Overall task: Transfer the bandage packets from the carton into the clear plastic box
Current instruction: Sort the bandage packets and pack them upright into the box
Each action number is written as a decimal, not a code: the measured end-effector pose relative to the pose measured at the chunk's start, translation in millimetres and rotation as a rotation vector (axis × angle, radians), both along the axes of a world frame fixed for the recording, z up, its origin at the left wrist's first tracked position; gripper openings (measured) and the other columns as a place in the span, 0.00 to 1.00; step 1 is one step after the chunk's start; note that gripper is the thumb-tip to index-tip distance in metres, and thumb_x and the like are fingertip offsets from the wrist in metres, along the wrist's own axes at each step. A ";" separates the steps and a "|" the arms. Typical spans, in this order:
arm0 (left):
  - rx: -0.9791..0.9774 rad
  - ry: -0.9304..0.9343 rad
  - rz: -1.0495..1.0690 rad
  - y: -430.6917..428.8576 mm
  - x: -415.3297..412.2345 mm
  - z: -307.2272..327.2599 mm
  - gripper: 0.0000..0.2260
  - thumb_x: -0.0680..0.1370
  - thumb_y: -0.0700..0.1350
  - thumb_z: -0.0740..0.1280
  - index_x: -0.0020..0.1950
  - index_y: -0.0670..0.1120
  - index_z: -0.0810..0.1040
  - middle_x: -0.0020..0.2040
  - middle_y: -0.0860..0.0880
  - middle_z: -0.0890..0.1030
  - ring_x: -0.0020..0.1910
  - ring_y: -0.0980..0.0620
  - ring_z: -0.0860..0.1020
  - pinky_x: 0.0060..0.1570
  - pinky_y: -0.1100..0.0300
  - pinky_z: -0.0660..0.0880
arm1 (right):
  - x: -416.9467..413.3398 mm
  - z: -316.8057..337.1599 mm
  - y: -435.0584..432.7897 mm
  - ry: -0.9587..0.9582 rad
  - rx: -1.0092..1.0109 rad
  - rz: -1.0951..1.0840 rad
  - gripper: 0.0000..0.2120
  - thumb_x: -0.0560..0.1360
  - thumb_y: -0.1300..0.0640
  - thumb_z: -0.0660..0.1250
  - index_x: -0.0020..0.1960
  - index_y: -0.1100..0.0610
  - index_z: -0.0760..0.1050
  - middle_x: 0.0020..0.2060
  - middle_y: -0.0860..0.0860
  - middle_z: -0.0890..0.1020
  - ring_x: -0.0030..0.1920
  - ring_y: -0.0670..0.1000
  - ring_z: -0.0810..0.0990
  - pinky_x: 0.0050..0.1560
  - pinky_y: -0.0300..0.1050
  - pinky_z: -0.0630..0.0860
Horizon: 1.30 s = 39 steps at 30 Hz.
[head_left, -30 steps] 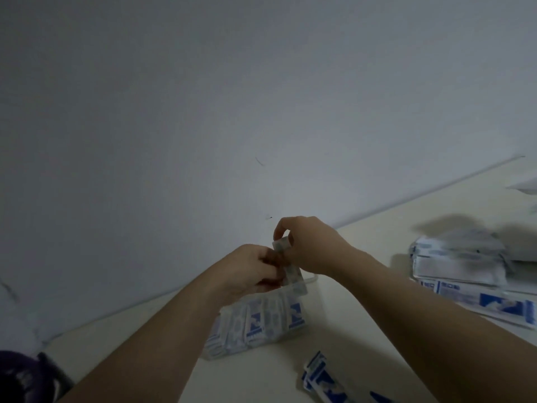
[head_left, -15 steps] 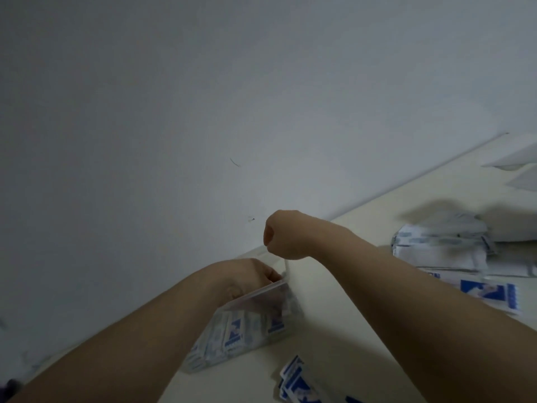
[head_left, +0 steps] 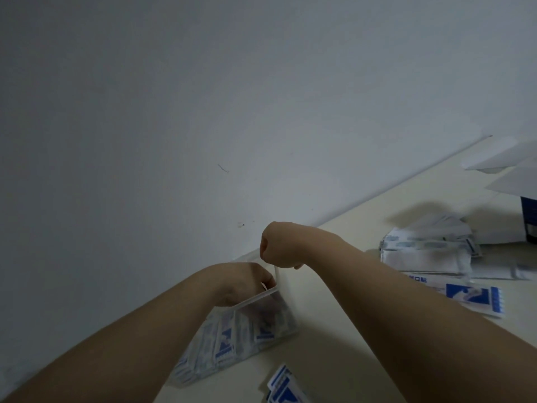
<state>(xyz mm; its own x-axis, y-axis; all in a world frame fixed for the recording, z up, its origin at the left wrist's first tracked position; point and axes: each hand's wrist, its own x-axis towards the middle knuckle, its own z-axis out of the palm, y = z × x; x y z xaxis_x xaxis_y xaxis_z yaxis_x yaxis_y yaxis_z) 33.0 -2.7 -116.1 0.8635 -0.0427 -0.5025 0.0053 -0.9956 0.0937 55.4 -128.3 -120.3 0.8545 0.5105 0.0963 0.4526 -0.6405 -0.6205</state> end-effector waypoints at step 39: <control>-0.553 -0.882 0.078 20.4 -147.6 -2.1 0.07 0.77 0.45 0.65 0.41 0.56 0.76 0.40 0.55 0.79 0.37 0.56 0.80 0.35 0.66 0.74 | -126.8 -18.7 -52.6 0.073 -0.434 -0.052 0.26 0.69 0.36 0.67 0.50 0.59 0.80 0.41 0.51 0.83 0.39 0.48 0.81 0.44 0.41 0.76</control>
<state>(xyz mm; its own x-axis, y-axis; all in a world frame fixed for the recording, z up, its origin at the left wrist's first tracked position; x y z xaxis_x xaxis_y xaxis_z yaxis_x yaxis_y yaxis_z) -114.6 17.7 -118.2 0.9249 -0.0034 0.3802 -0.2241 -0.8127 0.5379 -71.4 -180.9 -139.0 0.8768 0.4461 -0.1793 0.3776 -0.8698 -0.3178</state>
